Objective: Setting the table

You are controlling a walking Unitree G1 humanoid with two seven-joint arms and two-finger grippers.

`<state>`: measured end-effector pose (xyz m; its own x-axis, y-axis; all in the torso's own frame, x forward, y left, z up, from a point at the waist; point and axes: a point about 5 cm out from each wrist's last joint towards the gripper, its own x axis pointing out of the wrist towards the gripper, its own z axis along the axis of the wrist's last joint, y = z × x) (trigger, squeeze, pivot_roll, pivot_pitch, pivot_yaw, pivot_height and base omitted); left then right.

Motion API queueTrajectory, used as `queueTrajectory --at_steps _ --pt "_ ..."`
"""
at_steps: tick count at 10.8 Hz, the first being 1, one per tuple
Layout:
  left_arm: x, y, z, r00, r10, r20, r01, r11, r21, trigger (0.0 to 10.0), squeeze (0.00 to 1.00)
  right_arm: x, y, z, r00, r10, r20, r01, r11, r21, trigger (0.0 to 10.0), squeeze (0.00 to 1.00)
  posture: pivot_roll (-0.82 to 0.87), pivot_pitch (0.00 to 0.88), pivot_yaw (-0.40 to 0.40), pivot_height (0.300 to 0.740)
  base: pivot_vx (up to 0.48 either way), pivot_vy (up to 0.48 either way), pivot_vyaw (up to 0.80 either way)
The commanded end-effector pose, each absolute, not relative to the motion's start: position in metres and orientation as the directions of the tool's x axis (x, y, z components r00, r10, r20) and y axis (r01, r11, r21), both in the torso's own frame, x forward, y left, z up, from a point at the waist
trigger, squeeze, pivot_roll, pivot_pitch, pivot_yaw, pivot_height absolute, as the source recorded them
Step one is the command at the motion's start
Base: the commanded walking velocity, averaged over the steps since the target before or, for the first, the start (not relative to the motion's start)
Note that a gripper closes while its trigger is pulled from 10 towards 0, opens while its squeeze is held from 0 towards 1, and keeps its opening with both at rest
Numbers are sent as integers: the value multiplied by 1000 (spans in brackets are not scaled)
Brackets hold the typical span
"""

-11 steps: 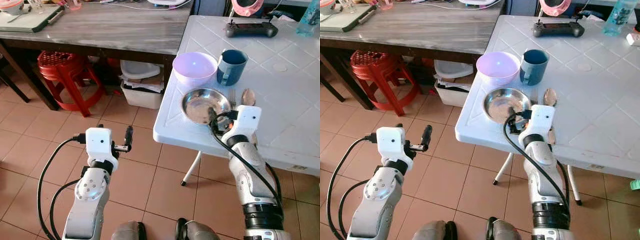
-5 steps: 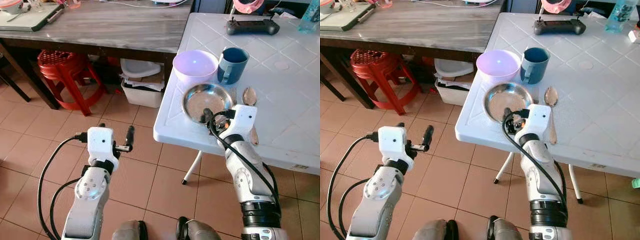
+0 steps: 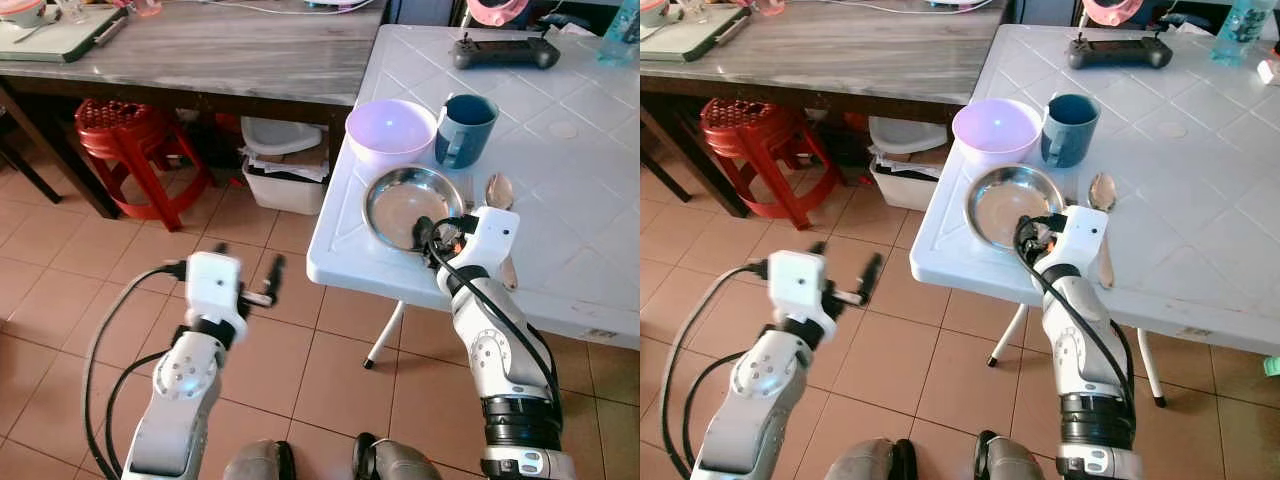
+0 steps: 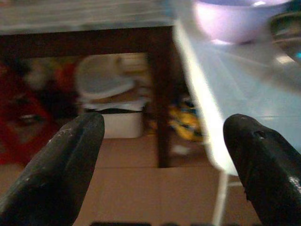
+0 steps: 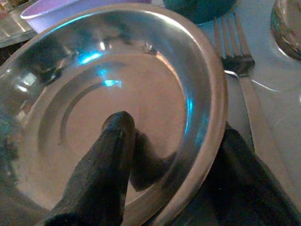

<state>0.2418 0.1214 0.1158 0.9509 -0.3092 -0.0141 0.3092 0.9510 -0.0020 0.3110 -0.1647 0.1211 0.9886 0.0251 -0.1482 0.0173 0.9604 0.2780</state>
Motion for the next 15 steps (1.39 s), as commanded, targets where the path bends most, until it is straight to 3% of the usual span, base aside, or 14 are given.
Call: queueTrajectory --at_steps 1,2,5,9,11,15 --pt "236 116 121 917 -398 14 399 917 -27 10000 0 311 -163 113 980 24 -200 37 953 299 0 0 31 145 68 740 0 0 0" --pt "233 113 120 890 -455 9 455 890 32 10000 0 311 -164 112 977 19 -212 49 950 309 0 0 31 145 68 740 0 0 0" --pt "232 113 119 869 -495 2 495 868 24 10000 0 311 -167 108 970 4 -245 80 939 334 0 0 27 149 67 740 0 0 0" --pt "232 115 119 877 -480 -2 480 876 48 10000 0 311 -166 106 966 6 -260 88 933 350 0 0 33 153 64 740 0 0 0" --pt "236 122 114 915 -403 -24 404 912 73 10000 0 311 -164 110 971 11 -239 84 919 384 0 0 30 155 71 740 0 0 0" --pt "236 132 102 971 -230 -60 235 967 96 10000 0 308 -164 107 970 -6 -244 113 897 428 0 0 24 134 74 740 0 480 0"
